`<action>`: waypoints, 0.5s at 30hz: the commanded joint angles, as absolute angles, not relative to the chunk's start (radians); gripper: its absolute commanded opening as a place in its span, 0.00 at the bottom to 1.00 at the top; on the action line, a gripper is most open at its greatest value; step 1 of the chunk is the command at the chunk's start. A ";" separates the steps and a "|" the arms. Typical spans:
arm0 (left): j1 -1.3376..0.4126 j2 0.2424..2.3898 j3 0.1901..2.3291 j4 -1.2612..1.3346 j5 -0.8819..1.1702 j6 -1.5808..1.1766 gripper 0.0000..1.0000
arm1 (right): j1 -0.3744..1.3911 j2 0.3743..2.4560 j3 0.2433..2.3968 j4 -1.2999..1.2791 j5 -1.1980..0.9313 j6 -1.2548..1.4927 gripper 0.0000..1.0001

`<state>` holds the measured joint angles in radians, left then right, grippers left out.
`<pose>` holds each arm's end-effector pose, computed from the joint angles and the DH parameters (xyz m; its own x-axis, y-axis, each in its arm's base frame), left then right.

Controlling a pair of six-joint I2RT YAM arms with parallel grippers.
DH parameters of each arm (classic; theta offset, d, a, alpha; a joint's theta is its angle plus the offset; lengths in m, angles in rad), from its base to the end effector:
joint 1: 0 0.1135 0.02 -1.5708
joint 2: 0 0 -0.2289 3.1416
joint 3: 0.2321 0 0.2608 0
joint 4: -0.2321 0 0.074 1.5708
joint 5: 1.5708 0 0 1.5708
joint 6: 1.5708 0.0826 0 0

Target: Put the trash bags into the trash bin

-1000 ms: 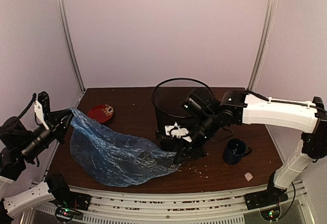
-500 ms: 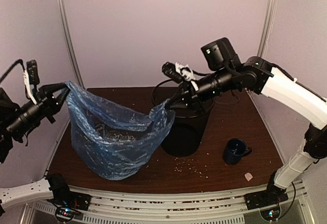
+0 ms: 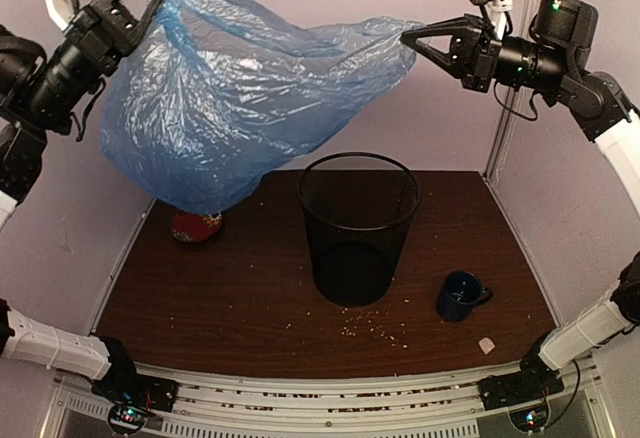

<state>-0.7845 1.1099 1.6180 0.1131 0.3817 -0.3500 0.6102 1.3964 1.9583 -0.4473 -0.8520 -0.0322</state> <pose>0.1434 -0.1866 0.5821 0.0886 -0.5381 -0.8382 0.9585 0.2750 -0.0752 0.2026 0.2175 0.5396 0.1255 0.0619 -0.9902 -0.9865 0.1133 -0.1180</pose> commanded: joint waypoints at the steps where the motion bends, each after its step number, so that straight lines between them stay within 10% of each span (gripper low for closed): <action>1: -0.785 1.263 1.752 0.210 0.405 -0.395 0.00 | 0.560 1.325 1.930 -0.368 -0.717 0.044 0.00; 15: -0.873 1.605 1.919 0.273 0.408 -0.448 0.00 | 0.499 1.109 1.704 -0.347 -0.429 0.001 0.00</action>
